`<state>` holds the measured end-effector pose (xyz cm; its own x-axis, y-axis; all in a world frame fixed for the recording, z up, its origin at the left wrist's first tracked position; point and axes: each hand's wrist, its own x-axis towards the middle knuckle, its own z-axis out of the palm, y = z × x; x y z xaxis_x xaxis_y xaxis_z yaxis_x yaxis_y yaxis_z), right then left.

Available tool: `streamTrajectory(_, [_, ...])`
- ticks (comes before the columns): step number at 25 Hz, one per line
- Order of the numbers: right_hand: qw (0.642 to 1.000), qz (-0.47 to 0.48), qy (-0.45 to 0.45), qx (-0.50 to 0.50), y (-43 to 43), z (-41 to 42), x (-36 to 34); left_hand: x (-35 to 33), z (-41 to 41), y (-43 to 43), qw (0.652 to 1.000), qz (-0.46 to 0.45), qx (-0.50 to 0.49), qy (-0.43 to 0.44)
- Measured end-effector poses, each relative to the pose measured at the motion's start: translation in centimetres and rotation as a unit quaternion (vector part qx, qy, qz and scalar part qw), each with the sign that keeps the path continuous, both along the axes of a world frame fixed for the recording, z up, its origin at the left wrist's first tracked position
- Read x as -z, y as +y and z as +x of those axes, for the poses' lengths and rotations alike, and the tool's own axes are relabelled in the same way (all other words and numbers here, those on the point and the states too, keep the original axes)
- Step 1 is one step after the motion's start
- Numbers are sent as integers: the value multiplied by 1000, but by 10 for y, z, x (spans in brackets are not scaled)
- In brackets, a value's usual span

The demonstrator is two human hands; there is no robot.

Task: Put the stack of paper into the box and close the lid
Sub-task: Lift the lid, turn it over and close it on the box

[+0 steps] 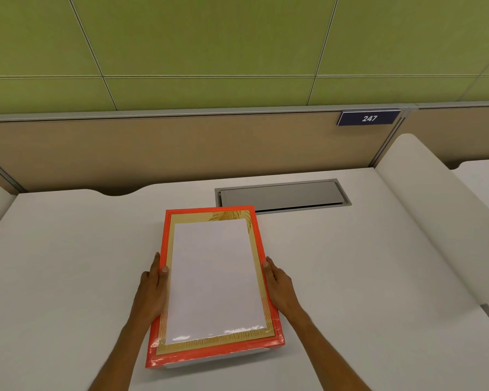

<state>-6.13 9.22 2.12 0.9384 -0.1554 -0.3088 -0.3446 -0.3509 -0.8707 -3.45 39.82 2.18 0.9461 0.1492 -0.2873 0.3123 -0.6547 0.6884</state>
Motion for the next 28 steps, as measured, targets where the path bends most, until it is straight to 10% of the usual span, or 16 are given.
streamTrajectory(4, [999,-40,7,-28,-2,-1,-3,0,-2,-1,1000,4,4,6])
streamTrajectory(10, [907,-387,-146,-76,25,26,-5,-11,3,-23,950,251,81,-165])
streamTrajectory(28, [876,-434,-125,-167,43,37,31,27,9,-40,932,296,165,-127])
